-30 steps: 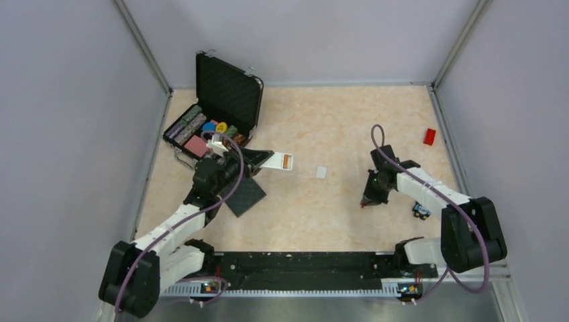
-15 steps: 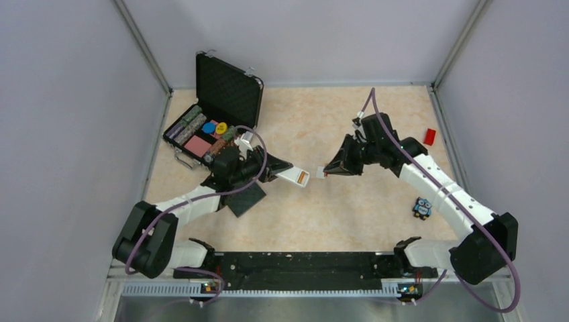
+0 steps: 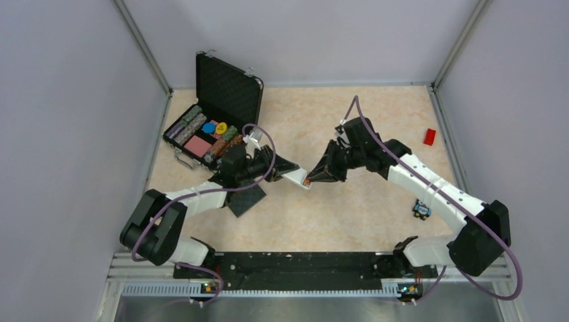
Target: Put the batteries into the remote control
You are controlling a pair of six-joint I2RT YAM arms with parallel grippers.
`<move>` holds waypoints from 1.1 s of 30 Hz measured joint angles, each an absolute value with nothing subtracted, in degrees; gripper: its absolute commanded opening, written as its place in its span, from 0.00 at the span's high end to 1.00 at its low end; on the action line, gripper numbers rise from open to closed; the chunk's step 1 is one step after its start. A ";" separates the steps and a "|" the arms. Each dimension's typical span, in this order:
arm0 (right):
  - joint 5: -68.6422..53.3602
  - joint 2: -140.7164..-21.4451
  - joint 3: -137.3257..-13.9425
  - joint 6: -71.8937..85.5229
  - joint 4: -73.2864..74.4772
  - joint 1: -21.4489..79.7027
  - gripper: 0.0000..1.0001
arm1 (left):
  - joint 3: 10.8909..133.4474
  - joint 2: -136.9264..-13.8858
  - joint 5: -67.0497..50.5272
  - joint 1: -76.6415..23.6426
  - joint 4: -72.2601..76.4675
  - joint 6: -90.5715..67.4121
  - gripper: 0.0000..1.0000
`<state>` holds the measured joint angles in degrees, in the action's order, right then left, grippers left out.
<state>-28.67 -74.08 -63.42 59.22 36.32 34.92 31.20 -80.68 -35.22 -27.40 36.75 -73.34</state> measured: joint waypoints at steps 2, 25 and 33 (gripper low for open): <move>-28.53 -74.81 -63.37 59.90 36.23 35.24 1.00 | 31.22 -80.77 -35.22 -27.51 36.99 -73.32 1.00; -26.89 -75.92 -60.36 64.77 35.75 35.27 0.99 | 31.59 -80.77 -35.18 -27.59 37.30 -72.77 1.00; -26.94 -76.73 -59.09 65.82 35.00 35.27 0.99 | 31.73 -80.77 -35.20 -27.59 37.30 -72.03 1.00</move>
<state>-26.94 -76.73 -59.09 65.82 35.00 35.27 31.73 -80.77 -35.20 -27.59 37.30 -72.03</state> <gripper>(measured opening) 0.063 0.265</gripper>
